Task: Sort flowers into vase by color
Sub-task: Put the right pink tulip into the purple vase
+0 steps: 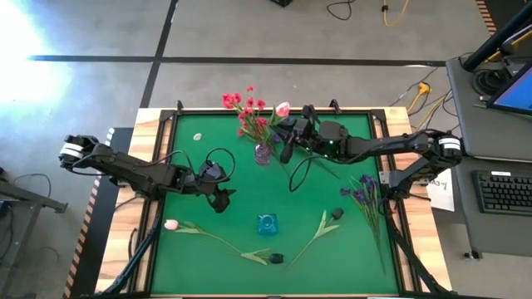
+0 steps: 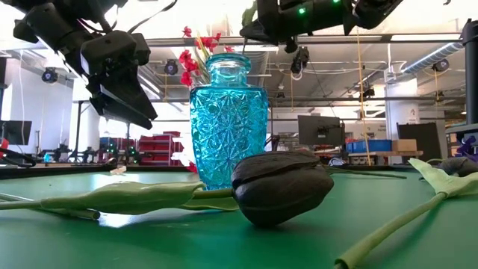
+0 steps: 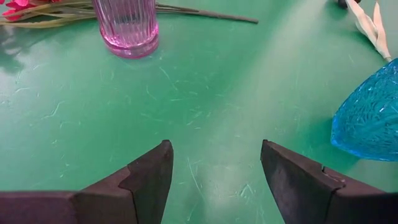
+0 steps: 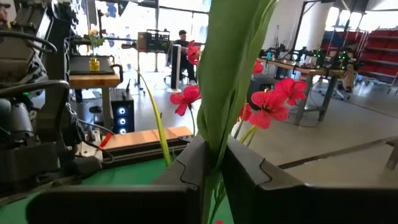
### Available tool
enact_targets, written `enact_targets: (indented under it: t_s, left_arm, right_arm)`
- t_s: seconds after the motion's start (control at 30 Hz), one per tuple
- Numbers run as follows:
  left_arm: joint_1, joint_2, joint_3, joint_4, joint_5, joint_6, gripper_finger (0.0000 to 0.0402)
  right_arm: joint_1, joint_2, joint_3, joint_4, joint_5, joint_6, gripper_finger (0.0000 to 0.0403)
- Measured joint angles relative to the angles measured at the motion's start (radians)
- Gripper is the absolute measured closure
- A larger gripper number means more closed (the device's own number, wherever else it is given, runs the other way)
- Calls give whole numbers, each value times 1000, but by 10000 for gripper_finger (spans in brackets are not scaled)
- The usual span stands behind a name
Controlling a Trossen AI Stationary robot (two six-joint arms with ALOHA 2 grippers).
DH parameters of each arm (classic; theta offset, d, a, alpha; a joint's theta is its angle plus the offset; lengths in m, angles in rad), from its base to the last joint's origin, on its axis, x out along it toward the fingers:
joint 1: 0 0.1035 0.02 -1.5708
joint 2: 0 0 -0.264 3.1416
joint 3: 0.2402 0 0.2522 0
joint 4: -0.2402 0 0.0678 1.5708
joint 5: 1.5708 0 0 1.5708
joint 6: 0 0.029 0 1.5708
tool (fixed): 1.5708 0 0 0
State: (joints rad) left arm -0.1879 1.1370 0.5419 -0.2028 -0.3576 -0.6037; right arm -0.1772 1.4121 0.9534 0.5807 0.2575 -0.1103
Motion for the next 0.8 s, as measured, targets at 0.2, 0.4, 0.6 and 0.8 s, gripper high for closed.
enact_targets:
  t_s: [0.2,0.4,0.6,0.8]
  left_arm:
    - [0,0,0,1,0,0,171]
    - [0,0,0,3,0,-8,171]
    - [0,0,0,4,-1,-8,171]
    - [0,0,0,4,-1,-8,171]
  right_arm:
    - [0,46,40,-11,0,-13,373]
    - [0,102,112,-102,4,-8,374]
    - [0,151,189,-223,5,14,374]
    - [0,167,227,-267,37,26,374]
